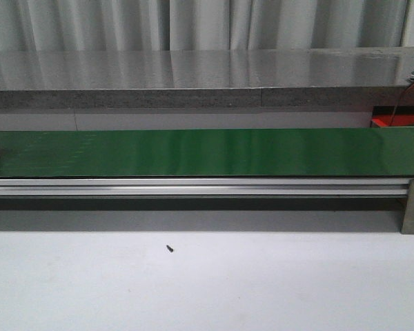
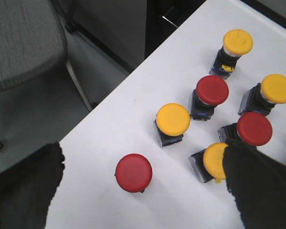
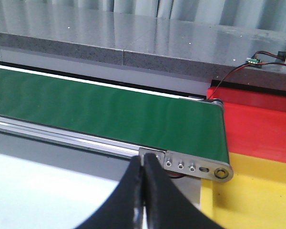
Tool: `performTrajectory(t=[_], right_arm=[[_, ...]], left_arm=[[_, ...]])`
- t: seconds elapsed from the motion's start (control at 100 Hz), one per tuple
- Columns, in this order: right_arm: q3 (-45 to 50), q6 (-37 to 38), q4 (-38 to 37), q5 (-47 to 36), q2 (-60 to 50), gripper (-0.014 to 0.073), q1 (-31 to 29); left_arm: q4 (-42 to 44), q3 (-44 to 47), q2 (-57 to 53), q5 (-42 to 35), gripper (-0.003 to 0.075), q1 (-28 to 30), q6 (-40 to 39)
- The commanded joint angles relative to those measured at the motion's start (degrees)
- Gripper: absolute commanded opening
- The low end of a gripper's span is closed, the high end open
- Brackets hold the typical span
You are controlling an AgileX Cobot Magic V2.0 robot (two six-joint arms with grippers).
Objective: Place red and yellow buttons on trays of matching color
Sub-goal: 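Set the red button on the conveyor belt and open the left gripper, then grasp a second red button with the left gripper, move to conveyor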
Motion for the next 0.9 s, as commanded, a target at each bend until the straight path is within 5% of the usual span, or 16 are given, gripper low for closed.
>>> performTrajectory(t=[0.0, 0.89], right_arm=[[-1.1, 0.1, -0.6, -4.7, -0.8, -0.0096, -0.1], [-1.1, 0.1, -0.6, -4.7, -0.8, -0.0096, -0.1]], left_arm=[[0.4, -1.4, -0.5, -3.7, 0.064, 0.1, -0.8], [1.8, -1.4, 17.4, -5.3, 0.0638, 0.1, -3.1]])
